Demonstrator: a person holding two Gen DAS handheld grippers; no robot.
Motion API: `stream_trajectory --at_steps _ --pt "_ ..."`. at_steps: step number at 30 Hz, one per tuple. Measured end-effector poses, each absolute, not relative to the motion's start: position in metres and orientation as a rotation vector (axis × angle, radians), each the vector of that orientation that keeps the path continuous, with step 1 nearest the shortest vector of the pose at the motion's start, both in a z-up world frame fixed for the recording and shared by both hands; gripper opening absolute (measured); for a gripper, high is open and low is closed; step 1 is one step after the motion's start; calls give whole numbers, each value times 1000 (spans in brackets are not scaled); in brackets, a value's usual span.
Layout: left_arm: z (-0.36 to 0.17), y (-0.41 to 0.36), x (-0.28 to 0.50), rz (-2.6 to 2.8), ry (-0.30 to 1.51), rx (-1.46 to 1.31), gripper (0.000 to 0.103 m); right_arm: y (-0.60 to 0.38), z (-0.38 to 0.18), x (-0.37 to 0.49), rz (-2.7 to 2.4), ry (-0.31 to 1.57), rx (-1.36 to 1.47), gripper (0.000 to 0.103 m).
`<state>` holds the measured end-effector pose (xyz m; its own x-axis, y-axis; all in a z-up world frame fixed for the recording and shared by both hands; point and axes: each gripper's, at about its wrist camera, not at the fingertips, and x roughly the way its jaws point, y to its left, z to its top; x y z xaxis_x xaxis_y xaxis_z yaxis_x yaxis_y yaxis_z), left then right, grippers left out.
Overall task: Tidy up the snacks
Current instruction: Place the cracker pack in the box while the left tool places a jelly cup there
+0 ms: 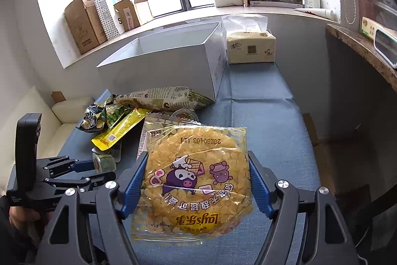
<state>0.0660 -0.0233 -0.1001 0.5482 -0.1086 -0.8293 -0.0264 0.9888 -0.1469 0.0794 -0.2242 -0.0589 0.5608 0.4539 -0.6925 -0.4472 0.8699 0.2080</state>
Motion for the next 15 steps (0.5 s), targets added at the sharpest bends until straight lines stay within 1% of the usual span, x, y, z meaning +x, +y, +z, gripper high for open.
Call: stream_trajectory --at_steps 6,11,15 --pt "-72 -12 51 -46 926 -166 52 -222 -57 77 545 816 19 79" --pt "-30 -3 45 -48 837 -167 52 -220 -49 84 596 825 97 79" --pt "9 -1 51 -35 753 -119 52 -211 -31 95 648 803 146 79"
